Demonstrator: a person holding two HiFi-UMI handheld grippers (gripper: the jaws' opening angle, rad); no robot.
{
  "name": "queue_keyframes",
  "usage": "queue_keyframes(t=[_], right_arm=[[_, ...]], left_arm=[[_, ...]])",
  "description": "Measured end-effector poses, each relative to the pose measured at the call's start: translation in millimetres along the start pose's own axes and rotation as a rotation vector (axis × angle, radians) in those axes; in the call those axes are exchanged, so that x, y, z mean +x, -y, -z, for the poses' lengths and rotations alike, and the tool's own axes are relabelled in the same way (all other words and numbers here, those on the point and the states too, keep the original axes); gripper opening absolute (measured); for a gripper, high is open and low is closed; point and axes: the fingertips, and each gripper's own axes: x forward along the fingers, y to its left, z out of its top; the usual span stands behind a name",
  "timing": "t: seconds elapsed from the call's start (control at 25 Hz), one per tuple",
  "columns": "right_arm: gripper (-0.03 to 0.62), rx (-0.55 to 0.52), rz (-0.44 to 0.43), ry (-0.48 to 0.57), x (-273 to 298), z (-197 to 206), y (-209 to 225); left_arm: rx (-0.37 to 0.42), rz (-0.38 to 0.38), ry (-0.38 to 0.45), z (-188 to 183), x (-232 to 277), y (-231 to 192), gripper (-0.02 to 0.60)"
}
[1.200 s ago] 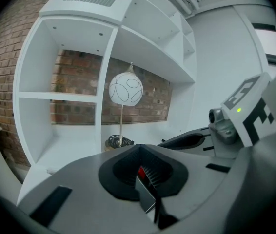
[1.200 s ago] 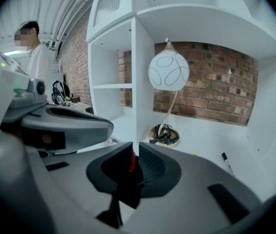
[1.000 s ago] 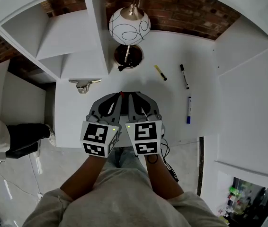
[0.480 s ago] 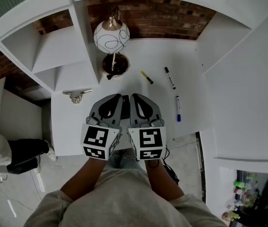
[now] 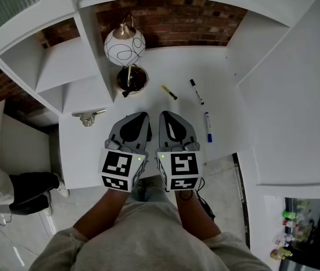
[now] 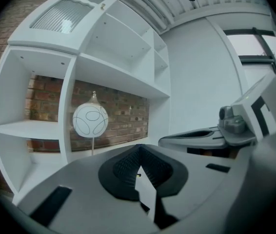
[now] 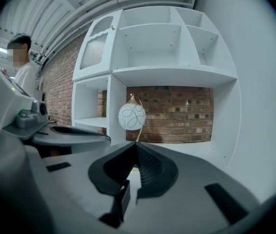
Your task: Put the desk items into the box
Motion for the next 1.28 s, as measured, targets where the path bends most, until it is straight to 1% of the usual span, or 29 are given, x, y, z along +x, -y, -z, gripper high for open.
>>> queue_keyframes(t=[0.2, 0.68, 1.0, 1.04, 1.2, 1.28], right_arm=[[0.017, 0.003, 0.049, 0.004, -12.8, 1.7, 21.3], [0.017, 0.032, 0.194, -0.013, -49.4, 16.0, 91.2], [0.017, 0.039, 0.239, -0.020, -62.1, 26.9, 120.4], [0.017, 0.043, 0.241, -0.025, -63.3, 29.0, 123.4], [0.017, 0.070, 0.241, -0.053, -66.4, 38.9, 133.6], [0.017, 0.067, 0.249, -0.039, -65.0, 39.9, 141.4]], left_arm=[[0.009, 0.055, -0.002, -0.4, 12.3, 23.0, 0.008], [0.022, 0.201, -0.017, 5.8, 50.2, 89.1, 0.008], [0.021, 0.254, -0.023, 14.1, 67.6, 117.7, 0.008], [0.031, 0.255, -0.022, 14.3, 69.7, 120.4, 0.008], [0.125, 0.266, -0.007, 14.1, 77.2, 133.1, 0.008], [0.126, 0.279, -0.004, 15.8, 83.4, 138.6, 0.008]])
